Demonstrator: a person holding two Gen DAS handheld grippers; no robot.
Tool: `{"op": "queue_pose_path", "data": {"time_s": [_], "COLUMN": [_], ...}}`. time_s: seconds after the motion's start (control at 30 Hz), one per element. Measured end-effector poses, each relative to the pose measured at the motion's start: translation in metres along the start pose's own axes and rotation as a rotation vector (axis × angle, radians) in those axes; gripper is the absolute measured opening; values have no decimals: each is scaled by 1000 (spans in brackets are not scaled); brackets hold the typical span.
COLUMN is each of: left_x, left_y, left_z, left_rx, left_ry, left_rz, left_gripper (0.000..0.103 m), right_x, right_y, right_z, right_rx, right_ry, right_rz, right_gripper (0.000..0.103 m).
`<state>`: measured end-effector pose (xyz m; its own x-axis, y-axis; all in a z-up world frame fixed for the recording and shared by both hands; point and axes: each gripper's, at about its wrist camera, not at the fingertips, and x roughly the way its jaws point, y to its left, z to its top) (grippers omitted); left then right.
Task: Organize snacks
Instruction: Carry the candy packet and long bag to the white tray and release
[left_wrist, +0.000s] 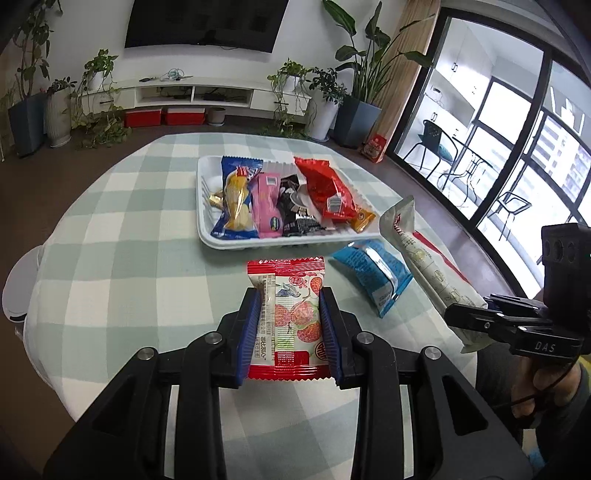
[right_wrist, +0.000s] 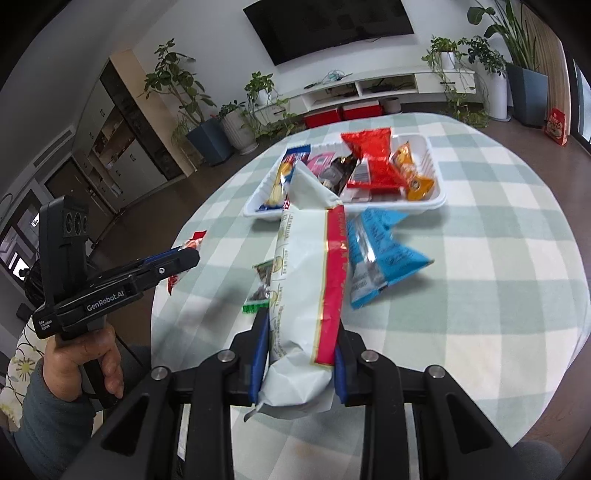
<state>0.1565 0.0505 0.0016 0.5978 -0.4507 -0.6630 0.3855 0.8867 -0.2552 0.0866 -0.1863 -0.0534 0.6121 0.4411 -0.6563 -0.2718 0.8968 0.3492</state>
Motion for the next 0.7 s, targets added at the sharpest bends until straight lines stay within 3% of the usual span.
{"op": "queue_pose_path", "data": {"time_s": [0.37,0.53,0.7], "left_x": [17,56,109], "left_y": [1,6,14], "left_z": [91,127,139], "left_rx": [41,39,34], "left_ry": [-78,-71,-26], "left_rz": [-15,-20,-5], "left_gripper": [30,30,30], "right_x": [-3,23,70], "right_y": [5,1,-9], "right_z": [80,122,147], "right_rx": [-35,-8,31], "right_ry": [-99,-99,-44], "right_rz": [-14,-4,-6], "right_gripper": [32,32,32]}}
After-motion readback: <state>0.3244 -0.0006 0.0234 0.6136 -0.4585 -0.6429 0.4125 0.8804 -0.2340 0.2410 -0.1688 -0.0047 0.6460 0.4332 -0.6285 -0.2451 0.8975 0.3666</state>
